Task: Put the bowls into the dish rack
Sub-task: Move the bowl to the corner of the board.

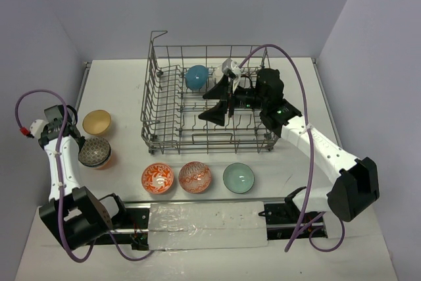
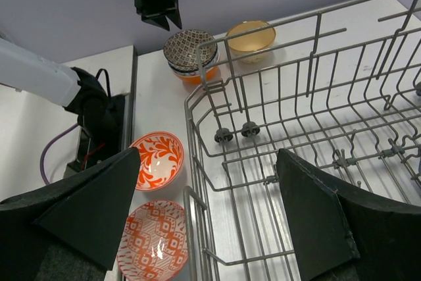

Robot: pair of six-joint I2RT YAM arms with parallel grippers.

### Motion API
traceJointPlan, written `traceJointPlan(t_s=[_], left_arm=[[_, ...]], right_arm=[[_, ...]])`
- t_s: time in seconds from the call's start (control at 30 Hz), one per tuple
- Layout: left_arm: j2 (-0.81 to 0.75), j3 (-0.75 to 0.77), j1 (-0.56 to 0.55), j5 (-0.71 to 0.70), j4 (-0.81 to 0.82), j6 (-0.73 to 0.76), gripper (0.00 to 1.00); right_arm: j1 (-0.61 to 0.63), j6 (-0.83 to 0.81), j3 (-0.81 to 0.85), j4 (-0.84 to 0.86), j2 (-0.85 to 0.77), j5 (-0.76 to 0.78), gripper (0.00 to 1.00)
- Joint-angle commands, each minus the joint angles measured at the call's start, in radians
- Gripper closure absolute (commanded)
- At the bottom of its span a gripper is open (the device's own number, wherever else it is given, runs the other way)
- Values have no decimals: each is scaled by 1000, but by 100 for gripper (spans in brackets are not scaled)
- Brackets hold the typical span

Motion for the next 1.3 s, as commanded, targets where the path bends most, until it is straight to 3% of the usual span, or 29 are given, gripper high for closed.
traceJointPlan(t_s=[0.0,1.27], left_arm=[[16,24,5,13,2,-6,61],[24,33,13,9,-8,-3,61]], right_arm=[[-11,-19,32,6,-8,21,9],[-27,-19,41,-5,27,28,8]])
